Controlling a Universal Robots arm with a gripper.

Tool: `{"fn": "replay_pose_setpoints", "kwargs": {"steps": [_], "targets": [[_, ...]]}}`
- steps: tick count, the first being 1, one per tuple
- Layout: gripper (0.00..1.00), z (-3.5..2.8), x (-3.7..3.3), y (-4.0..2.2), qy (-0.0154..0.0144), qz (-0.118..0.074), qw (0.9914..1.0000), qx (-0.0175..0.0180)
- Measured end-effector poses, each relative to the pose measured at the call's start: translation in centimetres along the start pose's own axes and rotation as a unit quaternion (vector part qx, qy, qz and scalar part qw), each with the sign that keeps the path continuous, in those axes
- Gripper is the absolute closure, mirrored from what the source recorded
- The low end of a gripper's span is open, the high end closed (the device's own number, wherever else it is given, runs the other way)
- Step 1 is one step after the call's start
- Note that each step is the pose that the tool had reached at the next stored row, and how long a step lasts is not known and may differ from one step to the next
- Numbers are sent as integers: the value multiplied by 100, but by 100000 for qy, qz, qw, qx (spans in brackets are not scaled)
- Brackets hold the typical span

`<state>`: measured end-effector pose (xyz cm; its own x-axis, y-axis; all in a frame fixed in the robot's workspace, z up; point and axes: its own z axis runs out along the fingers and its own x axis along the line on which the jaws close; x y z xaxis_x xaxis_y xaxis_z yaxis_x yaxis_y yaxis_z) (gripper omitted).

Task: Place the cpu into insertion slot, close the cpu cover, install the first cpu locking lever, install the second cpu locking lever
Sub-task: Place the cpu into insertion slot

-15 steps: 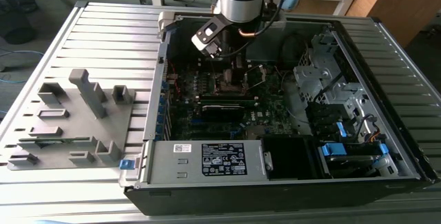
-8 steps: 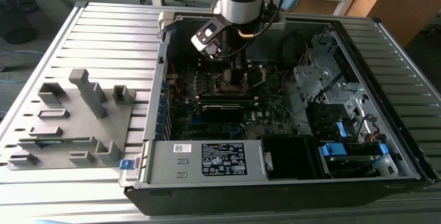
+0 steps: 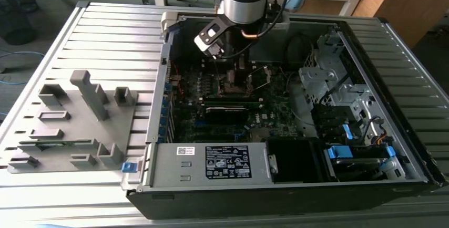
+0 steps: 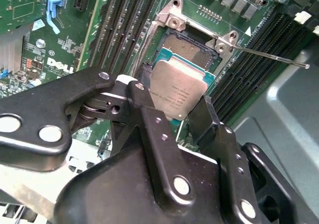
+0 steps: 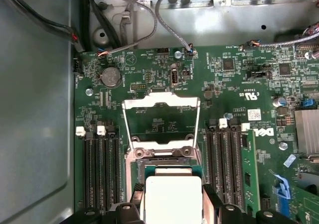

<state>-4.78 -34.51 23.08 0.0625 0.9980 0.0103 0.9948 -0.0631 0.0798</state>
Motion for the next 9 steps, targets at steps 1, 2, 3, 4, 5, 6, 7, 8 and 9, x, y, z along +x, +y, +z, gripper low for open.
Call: {"fn": "replay_pose_setpoints", "kwargs": {"steps": [1, 2, 3, 4, 5, 6, 7, 8, 9], "targets": [[46, 1, 7, -3, -3, 19, 100000, 0], [46, 2, 12, -6, -1, 35, 100000, -1], [46, 4, 15, -8, 2, 53, 100000, -2], [46, 6, 19, -9, -4, 72, 100000, -2], [46, 11, 22, -11, 0, 100, 100000, -4], [46, 18, 24, -11, 0, 116, 100000, 2], [46, 25, 26, -11, -12, 144, 100000, 16], [46, 31, 27, -12, -11, 175, 100000, 21], [46, 36, 28, -13, -14, 206, 100000, 25]]}}
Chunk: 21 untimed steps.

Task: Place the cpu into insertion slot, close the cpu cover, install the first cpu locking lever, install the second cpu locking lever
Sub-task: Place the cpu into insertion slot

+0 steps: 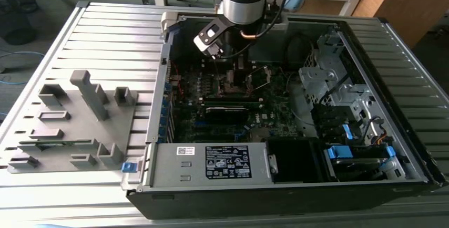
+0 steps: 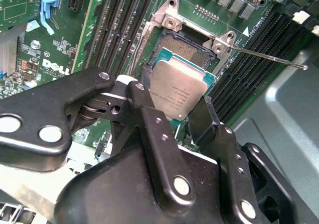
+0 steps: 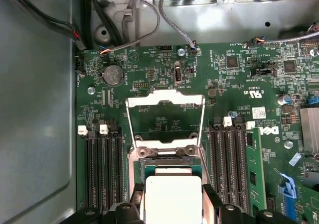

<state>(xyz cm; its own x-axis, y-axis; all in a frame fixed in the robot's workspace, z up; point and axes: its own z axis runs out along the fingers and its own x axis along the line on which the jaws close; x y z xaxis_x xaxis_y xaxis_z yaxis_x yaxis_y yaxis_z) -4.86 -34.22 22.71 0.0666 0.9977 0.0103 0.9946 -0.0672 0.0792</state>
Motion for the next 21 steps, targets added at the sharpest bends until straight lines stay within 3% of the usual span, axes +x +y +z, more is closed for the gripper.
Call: {"fn": "replay_pose_setpoints", "kwargs": {"steps": [13, 21], "targets": [[46, 55, 40, -9, -7, 48, 100000, 8], [46, 83, 39, -12, 90, -1264, 99992, 24]]}}
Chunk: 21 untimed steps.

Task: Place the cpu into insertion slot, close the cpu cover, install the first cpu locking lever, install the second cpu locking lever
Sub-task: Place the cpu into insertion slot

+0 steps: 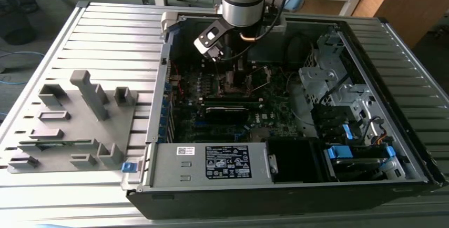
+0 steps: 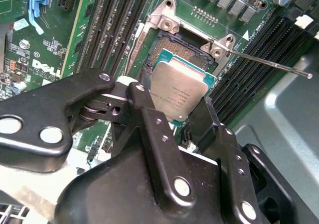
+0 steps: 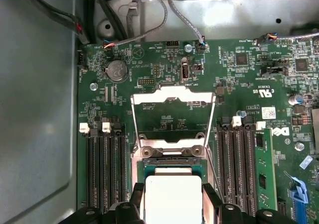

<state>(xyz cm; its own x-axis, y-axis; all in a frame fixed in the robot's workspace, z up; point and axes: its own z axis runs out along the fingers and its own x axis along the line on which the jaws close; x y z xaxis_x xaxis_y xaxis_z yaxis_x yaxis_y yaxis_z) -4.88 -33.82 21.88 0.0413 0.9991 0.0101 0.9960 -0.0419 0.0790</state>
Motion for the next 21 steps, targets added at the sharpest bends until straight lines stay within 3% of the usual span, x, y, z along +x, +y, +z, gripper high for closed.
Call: {"fn": "replay_pose_setpoints", "kwargs": {"steps": [9, 16, 21], "targets": [[46, 7, 1, 0, 34, -188, 100000, -8], [46, 88, -1, -7, -4, -185, 99999, 480], [46, 133, -1, -10, -32, -188, 99998, 551]]}}
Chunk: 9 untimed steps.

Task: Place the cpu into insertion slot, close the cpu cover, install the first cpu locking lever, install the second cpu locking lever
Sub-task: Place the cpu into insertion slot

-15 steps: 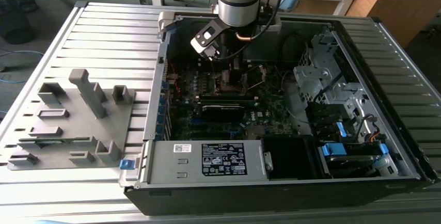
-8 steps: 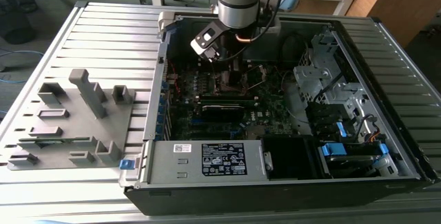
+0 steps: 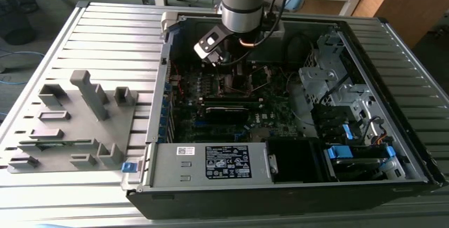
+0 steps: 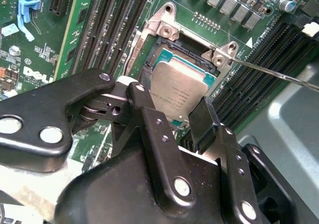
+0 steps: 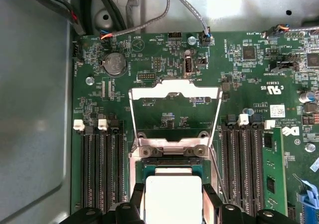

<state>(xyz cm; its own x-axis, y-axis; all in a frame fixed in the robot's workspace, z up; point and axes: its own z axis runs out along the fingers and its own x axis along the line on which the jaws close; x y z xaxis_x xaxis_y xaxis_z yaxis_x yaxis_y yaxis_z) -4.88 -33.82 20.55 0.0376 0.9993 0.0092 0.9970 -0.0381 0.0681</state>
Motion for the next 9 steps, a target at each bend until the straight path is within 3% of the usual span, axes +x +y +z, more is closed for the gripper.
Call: {"fn": "replay_pose_setpoints", "kwargs": {"steps": [9], "targets": [[46, 61, -1, -4, -176, -13, 100000, -2]]}}
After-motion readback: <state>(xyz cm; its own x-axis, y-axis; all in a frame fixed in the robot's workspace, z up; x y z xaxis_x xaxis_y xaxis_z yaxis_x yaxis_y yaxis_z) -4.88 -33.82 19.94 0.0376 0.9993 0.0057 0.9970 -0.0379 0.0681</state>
